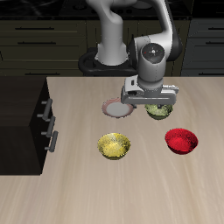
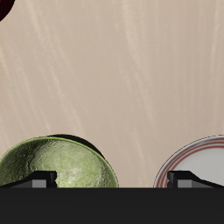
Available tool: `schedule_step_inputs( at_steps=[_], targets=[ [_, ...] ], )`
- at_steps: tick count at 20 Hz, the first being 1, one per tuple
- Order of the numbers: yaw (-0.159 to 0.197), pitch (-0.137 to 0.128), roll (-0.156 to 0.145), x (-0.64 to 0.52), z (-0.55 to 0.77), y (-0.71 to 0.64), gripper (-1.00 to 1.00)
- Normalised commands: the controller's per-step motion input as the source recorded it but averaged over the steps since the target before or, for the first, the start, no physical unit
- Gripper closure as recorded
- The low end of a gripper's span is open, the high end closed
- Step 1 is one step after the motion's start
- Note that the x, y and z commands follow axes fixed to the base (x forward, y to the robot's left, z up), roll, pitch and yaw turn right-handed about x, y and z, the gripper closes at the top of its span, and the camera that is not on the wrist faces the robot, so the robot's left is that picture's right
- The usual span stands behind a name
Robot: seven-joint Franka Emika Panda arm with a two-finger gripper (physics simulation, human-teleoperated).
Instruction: Place the green bowl on the plate
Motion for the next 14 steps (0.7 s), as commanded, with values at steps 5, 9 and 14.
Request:
schedule_step_inputs(
  at_steps=[5, 9, 14],
  targets=[
    [-0.019, 0.035, -0.012, -0.07, -0.14, -0.06, -1.0],
    [-0.005, 0.03, -0.022, -0.08, -0.13, -0.06, -1.0],
    [-0.014, 0.056, -0.017, -0.08, -0.27, -0.15, -1.0]
  ],
)
